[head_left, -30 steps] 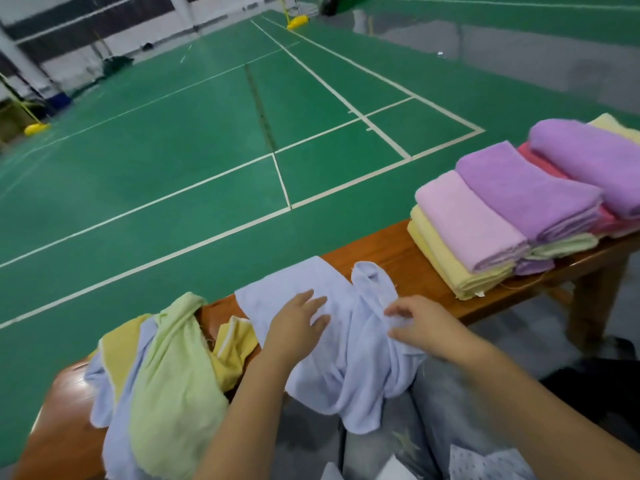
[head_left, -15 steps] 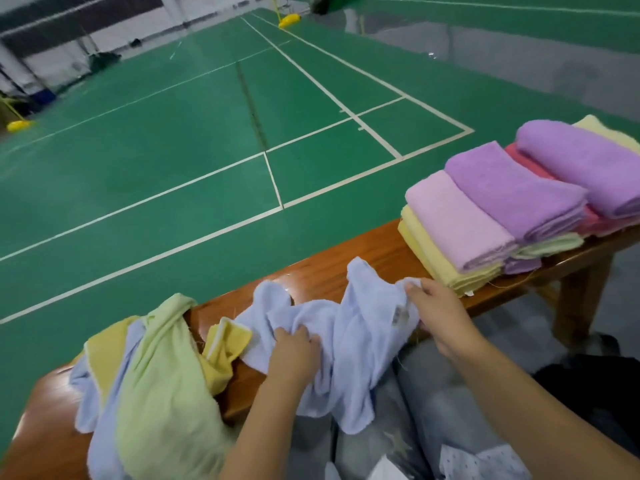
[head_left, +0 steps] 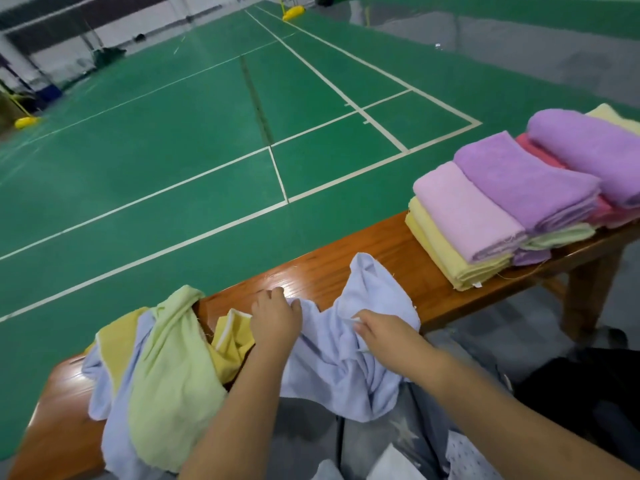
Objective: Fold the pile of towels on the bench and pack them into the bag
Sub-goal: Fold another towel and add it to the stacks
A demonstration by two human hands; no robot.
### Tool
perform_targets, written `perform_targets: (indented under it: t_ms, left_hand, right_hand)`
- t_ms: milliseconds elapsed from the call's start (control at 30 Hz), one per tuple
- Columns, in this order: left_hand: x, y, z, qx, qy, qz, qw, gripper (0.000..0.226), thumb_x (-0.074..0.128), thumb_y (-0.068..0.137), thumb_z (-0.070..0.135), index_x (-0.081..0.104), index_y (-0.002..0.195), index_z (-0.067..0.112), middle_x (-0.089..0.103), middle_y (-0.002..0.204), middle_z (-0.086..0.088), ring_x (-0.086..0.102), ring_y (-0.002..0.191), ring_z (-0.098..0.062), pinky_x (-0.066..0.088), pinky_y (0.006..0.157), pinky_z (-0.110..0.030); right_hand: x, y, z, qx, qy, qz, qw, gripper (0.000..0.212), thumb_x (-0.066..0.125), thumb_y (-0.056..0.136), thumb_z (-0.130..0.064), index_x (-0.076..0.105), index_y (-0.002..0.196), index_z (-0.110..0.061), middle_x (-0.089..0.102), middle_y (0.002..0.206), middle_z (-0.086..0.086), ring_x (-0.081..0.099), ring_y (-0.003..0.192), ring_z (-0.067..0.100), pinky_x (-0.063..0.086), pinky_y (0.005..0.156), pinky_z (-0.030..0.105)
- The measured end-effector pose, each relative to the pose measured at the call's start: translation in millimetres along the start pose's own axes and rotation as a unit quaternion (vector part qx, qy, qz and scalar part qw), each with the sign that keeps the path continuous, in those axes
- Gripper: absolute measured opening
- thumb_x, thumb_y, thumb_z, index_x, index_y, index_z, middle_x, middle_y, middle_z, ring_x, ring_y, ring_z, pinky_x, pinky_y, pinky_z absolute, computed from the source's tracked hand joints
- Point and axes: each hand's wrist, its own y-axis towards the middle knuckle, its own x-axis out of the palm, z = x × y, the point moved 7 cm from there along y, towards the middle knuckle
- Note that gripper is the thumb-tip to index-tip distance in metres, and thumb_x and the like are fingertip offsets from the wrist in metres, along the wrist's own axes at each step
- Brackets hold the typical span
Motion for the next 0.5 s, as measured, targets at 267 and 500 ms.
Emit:
perform_targets:
  t_ms: [267,500]
  left_hand:
    - [29.7,33.2,-14.0,-0.087,-0.123,-0.085,0.985,0.035,0.057,0.095,0.027,0.052,0.114,-0.002,0.061,0.116,-0.02,0.056,0.106,-0.037,0.04,0.075,-0.032]
    - [-6.7,-2.7,-26.1,-0.137,-0.232,-0.011,0.963,0.047,0.045,0.101,0.025,0.035,0.137,-0.003,0.05,0.135,-0.024,0.049,0.121,-0.04,0.036,0.081,-0.035]
  right_hand:
    - [-37.5,9.5,81.0,0.144,0.009,0.133,0.98,0.045,0.031,0.098,-0.038,0.05,0.127,-0.009,0.062,0.116,0.016,0.058,0.104,0.031,0.045,0.087,0.033]
    - [-54.4,3.5,79.3,0.137,0.036,0.216,0.966,0.046,0.03,0.097,-0.041,0.047,0.136,-0.023,0.057,0.13,0.007,0.053,0.117,0.026,0.043,0.099,0.039]
